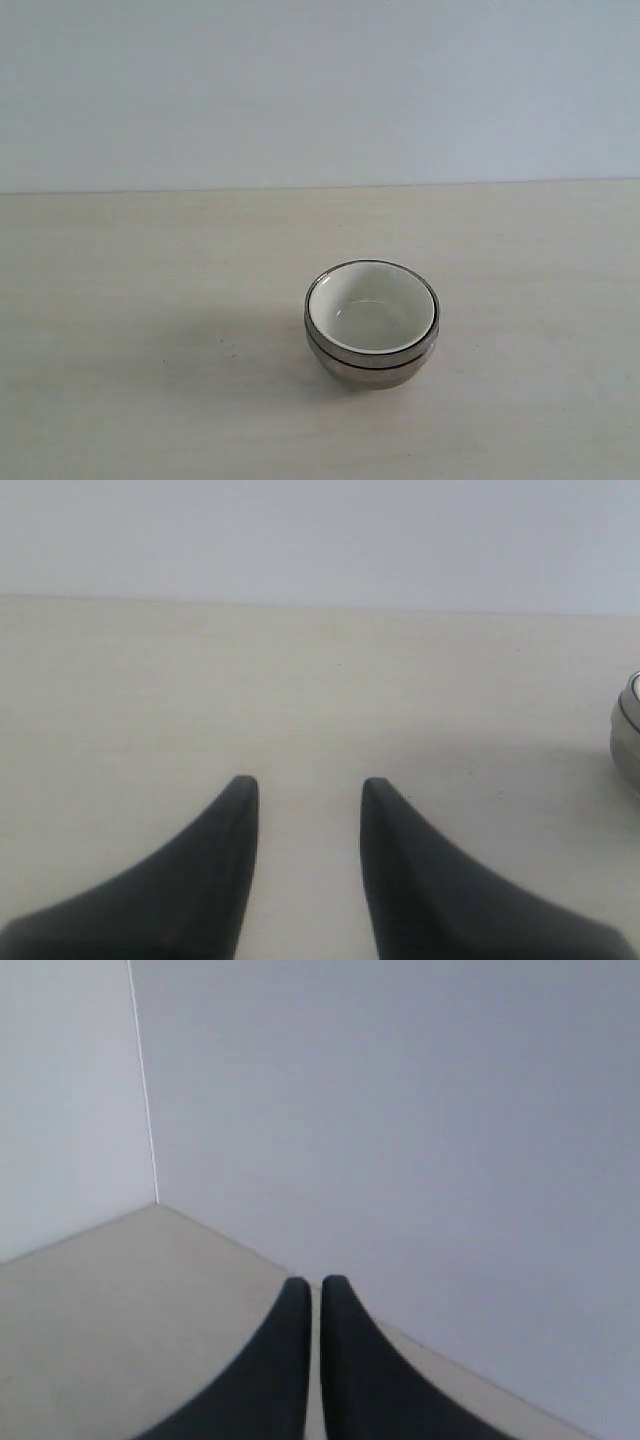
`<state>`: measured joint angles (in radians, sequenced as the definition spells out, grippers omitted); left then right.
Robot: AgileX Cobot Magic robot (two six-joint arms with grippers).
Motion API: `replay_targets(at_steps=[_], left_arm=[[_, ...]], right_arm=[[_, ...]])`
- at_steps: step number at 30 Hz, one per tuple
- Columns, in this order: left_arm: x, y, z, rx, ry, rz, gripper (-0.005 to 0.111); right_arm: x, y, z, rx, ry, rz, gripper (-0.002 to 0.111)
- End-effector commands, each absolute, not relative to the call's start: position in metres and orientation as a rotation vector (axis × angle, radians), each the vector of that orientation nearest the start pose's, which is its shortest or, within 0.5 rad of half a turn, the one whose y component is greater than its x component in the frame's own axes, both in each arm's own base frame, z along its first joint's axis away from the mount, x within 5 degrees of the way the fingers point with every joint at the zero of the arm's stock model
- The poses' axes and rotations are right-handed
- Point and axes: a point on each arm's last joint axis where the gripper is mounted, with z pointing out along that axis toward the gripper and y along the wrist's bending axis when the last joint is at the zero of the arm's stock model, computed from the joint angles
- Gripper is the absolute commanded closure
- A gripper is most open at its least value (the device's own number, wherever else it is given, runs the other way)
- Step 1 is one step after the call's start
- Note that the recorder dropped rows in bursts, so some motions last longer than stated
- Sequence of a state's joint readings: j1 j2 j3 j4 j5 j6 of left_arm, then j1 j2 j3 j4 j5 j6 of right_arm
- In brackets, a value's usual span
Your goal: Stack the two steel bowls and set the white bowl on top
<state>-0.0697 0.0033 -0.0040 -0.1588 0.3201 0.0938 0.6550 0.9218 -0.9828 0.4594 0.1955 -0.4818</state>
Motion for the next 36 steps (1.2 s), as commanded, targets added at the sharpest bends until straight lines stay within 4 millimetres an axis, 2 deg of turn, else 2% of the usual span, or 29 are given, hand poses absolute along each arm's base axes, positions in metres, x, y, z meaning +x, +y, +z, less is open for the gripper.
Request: replay_targets(at_steps=[1, 12, 17, 24, 28, 31, 36], left_arm=[[0.054, -0.008, 0.185, 0.046, 1.796, -0.132, 0.074], [0.054, -0.008, 0.185, 0.046, 1.796, -0.132, 0.074], [0.054, -0.008, 0.185, 0.046, 1.796, -0.132, 0.074], [0.054, -0.008, 0.185, 0.046, 1.796, -0.132, 0.074], [0.054, -0.008, 0.185, 0.046, 1.796, -0.132, 0.074], [0.054, -0.008, 0.185, 0.046, 1.796, -0.132, 0.074], [0.054, -0.008, 0.185, 0.046, 1.796, -0.132, 0.074]], right_arm=[[0.114, 0.096, 0.434, -0.595, 1.400, 0.533, 0.108], [0.037, 0.036, 0.441, -0.535, 1.186, 0.524, 0.108], [0.013, 0.012, 0.439, -0.489, 1.156, 0.477, 0.108], [-0.012, -0.029, 0.427, -0.315, 1.187, 0.367, 0.108], [-0.032, -0.050, 0.423, -0.221, 1.117, 0.380, 0.108], [-0.047, -0.061, 0.420, -0.186, 1.062, 0.390, 0.108], [-0.051, -0.053, 0.416, -0.103, 1.106, 0.293, 0.108]])
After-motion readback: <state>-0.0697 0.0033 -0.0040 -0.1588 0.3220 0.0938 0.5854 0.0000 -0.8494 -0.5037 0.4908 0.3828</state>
